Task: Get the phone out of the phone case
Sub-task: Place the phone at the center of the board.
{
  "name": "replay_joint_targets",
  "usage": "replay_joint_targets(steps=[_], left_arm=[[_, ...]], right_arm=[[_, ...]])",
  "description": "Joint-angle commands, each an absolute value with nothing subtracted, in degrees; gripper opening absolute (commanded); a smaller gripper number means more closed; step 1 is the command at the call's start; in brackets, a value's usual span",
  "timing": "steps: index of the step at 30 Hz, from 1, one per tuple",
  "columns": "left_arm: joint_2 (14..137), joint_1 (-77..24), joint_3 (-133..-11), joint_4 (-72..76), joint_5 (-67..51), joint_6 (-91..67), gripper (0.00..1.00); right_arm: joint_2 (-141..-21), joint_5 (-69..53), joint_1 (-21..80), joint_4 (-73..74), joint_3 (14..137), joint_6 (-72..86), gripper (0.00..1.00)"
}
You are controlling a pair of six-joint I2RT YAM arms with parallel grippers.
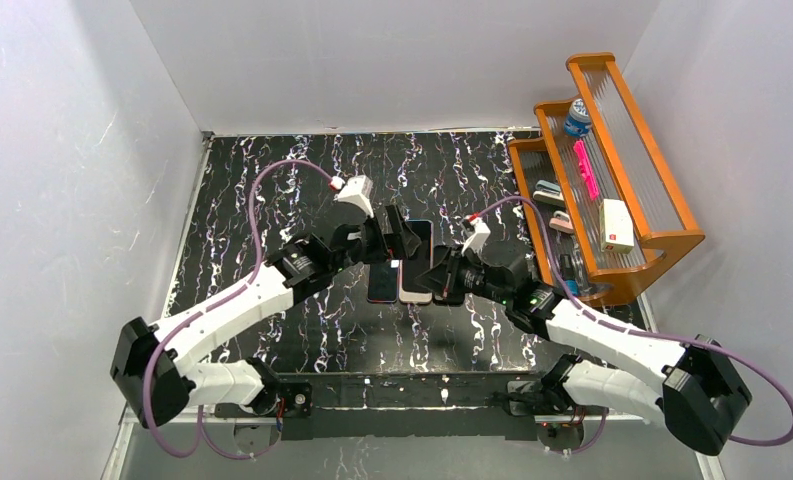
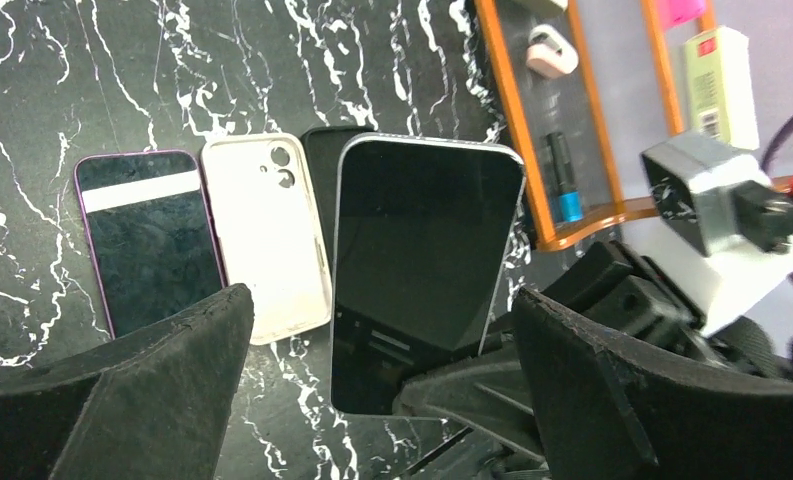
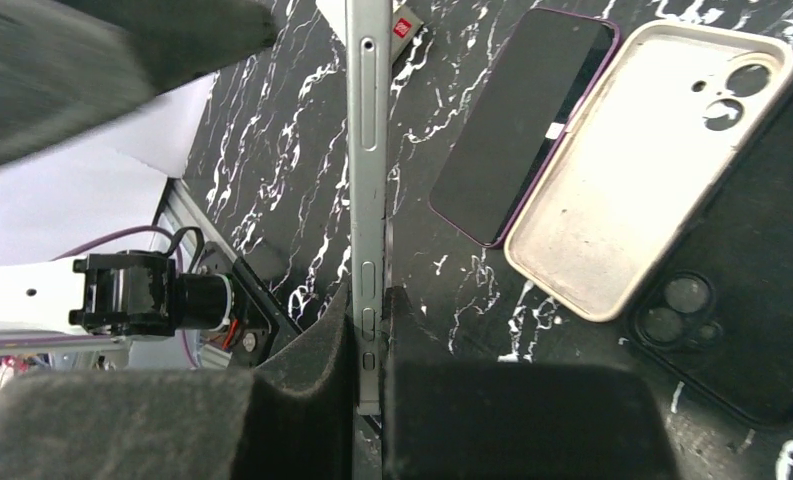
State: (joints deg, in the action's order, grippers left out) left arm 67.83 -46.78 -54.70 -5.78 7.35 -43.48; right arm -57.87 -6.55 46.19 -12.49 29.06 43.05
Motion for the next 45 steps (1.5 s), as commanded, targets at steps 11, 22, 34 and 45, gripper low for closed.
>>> replay_joint_targets(steps=[11,22,34,45], left_arm=[[73.4,-48.2,-56.9,-5.0,4.7,-42.4,0.98],[72.4,-48.3,-54.6,-3.4,5.0,-44.3,0.98],[73.1,-48.3,-54.9,-7.8,9.8,-41.7,0.57],[74.0,-43.7,-55.7,-18.7,16.2,-35.1,0.06]], right_arm=[[-61.7,-7.5,50.1,-24.3,33.9,42.4,0.01],[-61.8,-7.9,50.3,-26.1,33.2,43.0,0.01],[-62.4,-7.5,50.3,-26.7,32.2,43.1,0.01],[-55.0,1.4,50.3,-20.2,30.5,39.2,0.73]])
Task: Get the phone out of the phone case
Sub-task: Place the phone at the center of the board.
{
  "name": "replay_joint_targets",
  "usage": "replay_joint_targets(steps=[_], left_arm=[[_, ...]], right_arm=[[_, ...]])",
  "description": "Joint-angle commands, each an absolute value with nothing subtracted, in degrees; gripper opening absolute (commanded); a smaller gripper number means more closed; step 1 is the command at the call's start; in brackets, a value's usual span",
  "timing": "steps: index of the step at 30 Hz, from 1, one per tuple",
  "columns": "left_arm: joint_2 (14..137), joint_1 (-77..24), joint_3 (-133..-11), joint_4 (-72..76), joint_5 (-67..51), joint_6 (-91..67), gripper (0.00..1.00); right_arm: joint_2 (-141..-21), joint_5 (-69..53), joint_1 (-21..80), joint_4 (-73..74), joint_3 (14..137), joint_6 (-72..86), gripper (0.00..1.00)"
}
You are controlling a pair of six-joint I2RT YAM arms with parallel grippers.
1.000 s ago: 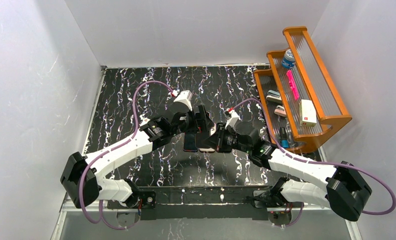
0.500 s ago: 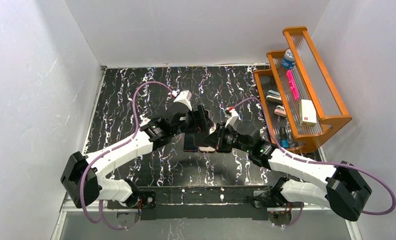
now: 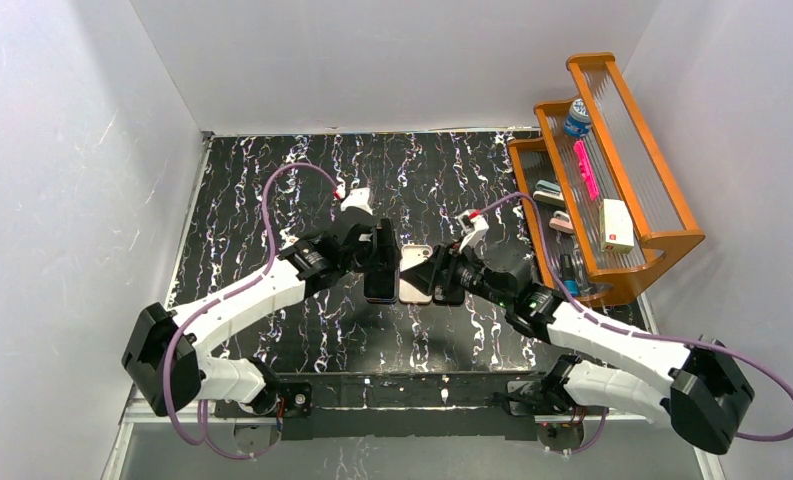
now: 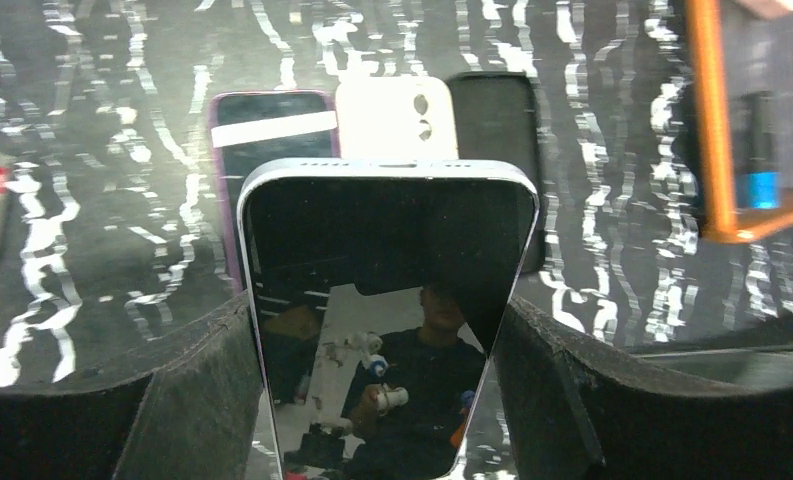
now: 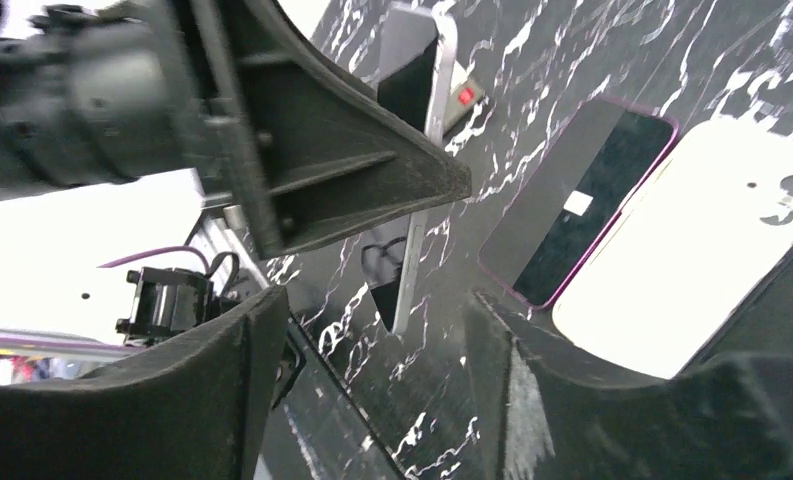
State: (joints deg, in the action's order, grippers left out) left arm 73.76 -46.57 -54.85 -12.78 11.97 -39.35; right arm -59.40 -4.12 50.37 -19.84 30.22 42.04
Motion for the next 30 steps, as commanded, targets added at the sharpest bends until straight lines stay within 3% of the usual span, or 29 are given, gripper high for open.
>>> replay_joint_targets(steps=[1,4,8,16,30], left_arm=[[74.7,-42.8,-56.0,-19.3,16.2,-34.3,0.06],[77.4,-40.3,-57.0,-21.6,15.8,-31.9,0.08],[83.1,-36.5,-58.1,-22.6,12.9,-29.5,0.11],[90.6,-31.6,-59.7,-23.3,10.3,-27.1,0.26],[95.5,-31.4,-59.5,-18.2,5.1,-29.1,0.63]], right_arm=[[-53.7,2.6,50.3,-19.4,30.2,38.5,0.78],[-50.2,6.0,50.3,-16.8,29.6,37.2,0.89],[-46.4,9.2,50.2,-14.6,28.6,36.1,0.94],[-44.1,10.7,50.2,-12.5,28.3,35.0,0.95],[-45.7,9.9,50.3,-13.4,28.6,34.7,0.95]])
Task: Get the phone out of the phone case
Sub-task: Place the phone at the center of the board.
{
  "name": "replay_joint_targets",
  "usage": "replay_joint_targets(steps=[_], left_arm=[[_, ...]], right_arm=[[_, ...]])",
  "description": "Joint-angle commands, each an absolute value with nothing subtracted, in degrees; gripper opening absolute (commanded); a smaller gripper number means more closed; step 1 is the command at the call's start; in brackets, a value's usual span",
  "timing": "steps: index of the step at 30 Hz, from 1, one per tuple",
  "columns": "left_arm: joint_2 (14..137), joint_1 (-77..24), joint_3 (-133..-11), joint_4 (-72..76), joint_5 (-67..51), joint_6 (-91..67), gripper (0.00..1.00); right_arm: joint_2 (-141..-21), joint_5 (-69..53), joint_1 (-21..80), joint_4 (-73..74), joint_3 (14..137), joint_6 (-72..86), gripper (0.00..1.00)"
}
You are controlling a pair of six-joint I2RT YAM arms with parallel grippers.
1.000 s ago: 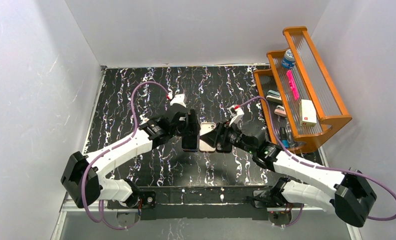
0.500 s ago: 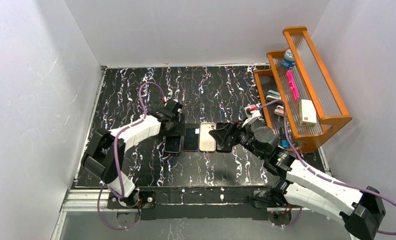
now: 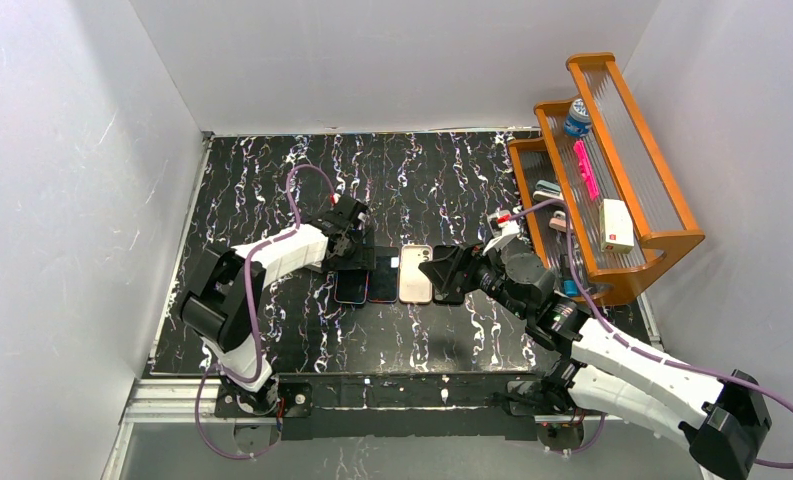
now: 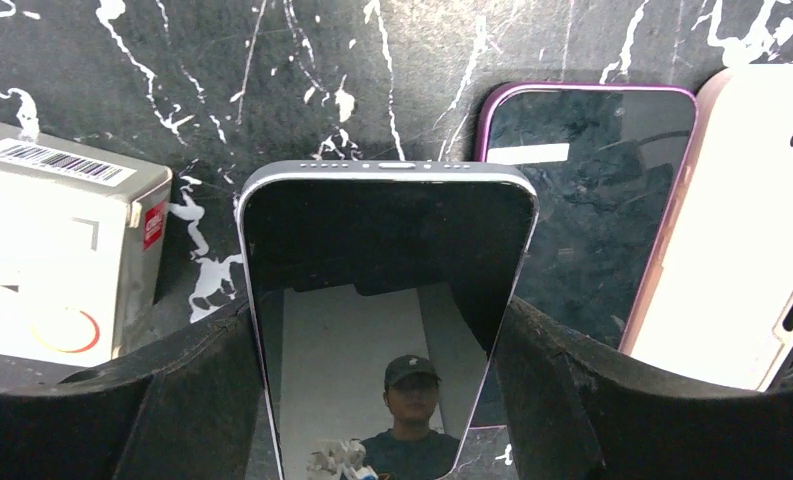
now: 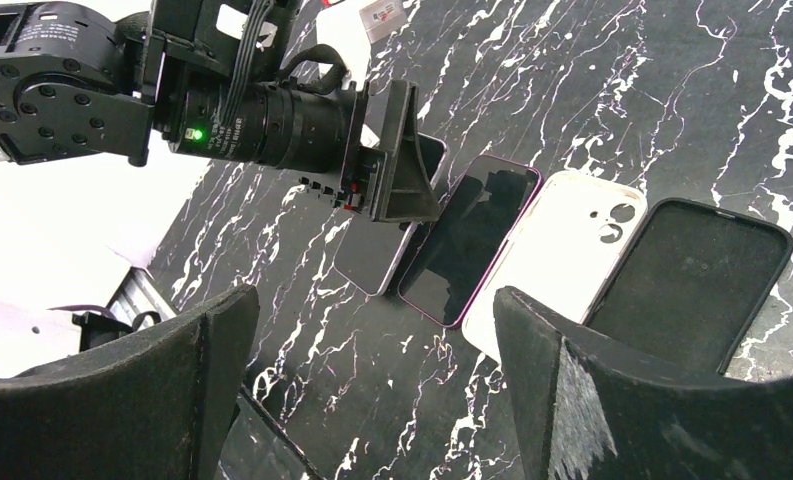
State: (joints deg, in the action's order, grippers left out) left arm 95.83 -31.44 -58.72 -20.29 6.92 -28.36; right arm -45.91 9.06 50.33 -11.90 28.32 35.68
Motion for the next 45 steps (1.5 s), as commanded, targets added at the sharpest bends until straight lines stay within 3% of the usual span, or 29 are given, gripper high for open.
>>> replay_joint_targets(steps=[1,6,11,15,22,45], left_arm=[[95.6,-31.3,-59.2,-17.8,5.1,-29.3,0.65],[96.6,-31.2,-59.3,-17.0,4.9,-29.7,0.75],[97.9,-30.9,-59.6,-17.7,6.1,-29.6,0.8],[97.5,-30.5,-58.8,-18.0,7.5,-29.5,0.79],[95.9,-30.3,-58.1,-18.8,9.8,-28.9,0.69],[95.7,-29.1,-57.9,-18.7,8.6,-28.8,0.72]], right_arm=[[-45.8,9.8,50.2,-13.4,28.6,34.7,0.95],[-46.1,9.4,50.2,-13.4,28.6,34.8,0.95],[-45.7,9.4,50.3,-13.3,28.6,34.8,0.95],[-45.5,9.5,50.2,-13.1,28.5,34.8,0.94],[-45.8,8.9,50.2,-13.6,28.5,34.9,0.94],[-46.0,8.4,50.3,-13.7,28.5,35.1,0.94]])
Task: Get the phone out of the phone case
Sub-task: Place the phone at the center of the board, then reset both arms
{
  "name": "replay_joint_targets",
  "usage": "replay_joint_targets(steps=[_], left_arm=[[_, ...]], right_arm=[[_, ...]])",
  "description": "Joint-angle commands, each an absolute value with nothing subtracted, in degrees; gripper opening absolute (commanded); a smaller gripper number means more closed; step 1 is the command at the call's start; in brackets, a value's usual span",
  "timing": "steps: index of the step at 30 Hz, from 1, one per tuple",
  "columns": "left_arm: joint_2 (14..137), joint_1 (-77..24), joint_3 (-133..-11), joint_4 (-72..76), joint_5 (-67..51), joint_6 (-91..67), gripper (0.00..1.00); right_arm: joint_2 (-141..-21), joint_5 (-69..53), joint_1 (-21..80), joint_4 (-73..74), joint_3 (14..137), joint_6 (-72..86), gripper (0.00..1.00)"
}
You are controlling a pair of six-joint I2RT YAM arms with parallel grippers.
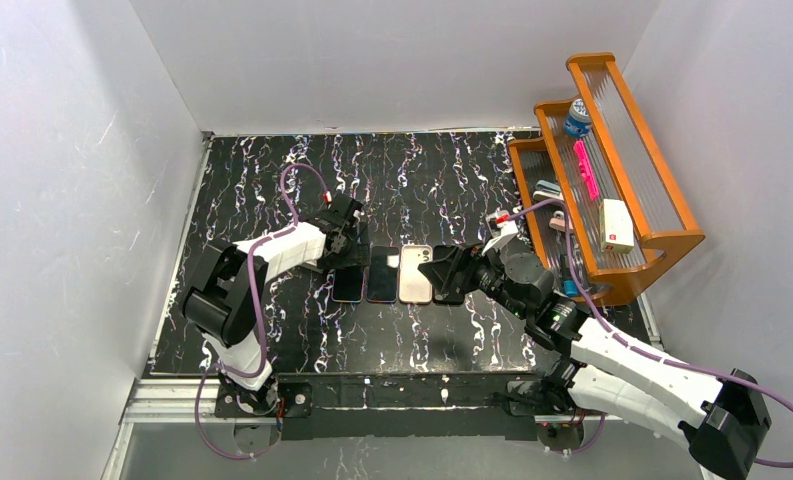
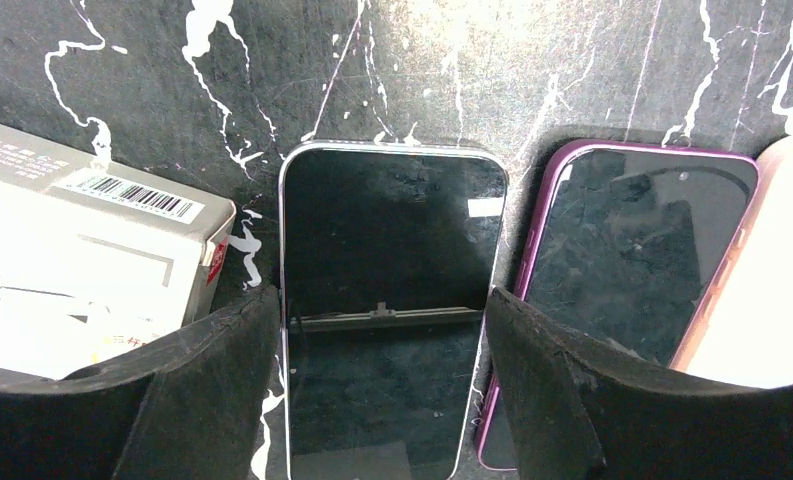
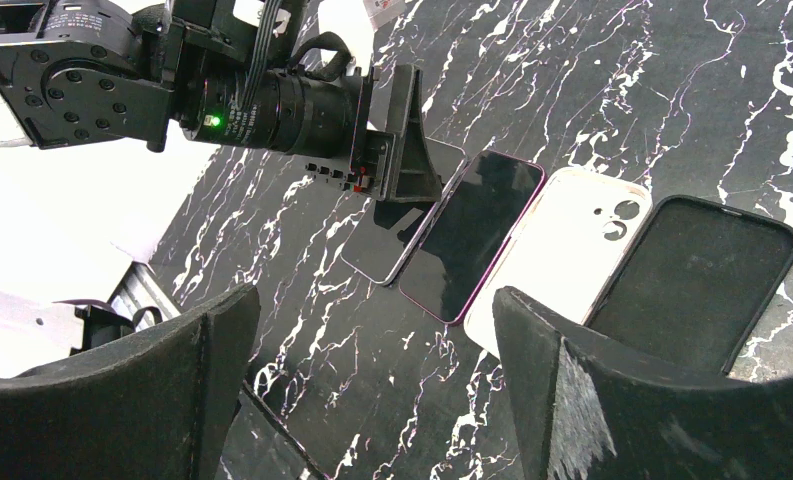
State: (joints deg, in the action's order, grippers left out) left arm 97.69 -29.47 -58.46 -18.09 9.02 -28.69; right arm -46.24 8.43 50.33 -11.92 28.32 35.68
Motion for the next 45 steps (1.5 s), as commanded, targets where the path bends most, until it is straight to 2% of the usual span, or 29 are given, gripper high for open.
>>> replay_joint_targets(steps=[1,9,14,20,23,28,34,41,45], left_arm=[[95.7,-29.1,-57.7,-18.1,7.3,-29.0,0.73],[94.1,-29.1,-55.0,-12.8,0.1,-33.0,0.77],[93.0,-29.1,-54.8,-12.7,1.5,-34.4,0.81],[86.4,-28.8,-53.9,-14.4,5.7,-34.5,0.97],[81.2,-28.4,-53.0,-15.9,7.3,-34.5,0.98],[67.0,-27.7,-51.4,-20.1,12.5,-32.8,0.98],[44.3,-27.4,-51.3,-25.4,20.5,-27.8,0.98],[23.1,-27.4,-51.2,-29.9,29.1,-22.7,0.98],[10.9,-27.4,-47.1,-30.0,35.9,-19.9,0.98]], right_arm=[[-46.0,8.3,50.2,-13.7,28.5,35.1,0.94],[-46.0,8.5,50.3,-13.7,28.5,35.2,0.94],[-45.3,8.6,50.2,-13.1,28.7,35.2,0.94],[-43.0,11.6,50.2,-8.7,29.7,33.9,0.94],[-40.7,14.9,50.2,-3.7,31.2,32.7,0.96],[-34.1,23.4,50.3,9.0,35.1,30.0,0.99],[-23.6,32.7,50.3,22.2,41.2,27.2,0.99],[-14.1,35.9,50.2,31.3,46.0,23.8,0.99],[-9.0,36.8,50.3,33.3,45.3,22.7,0.99]])
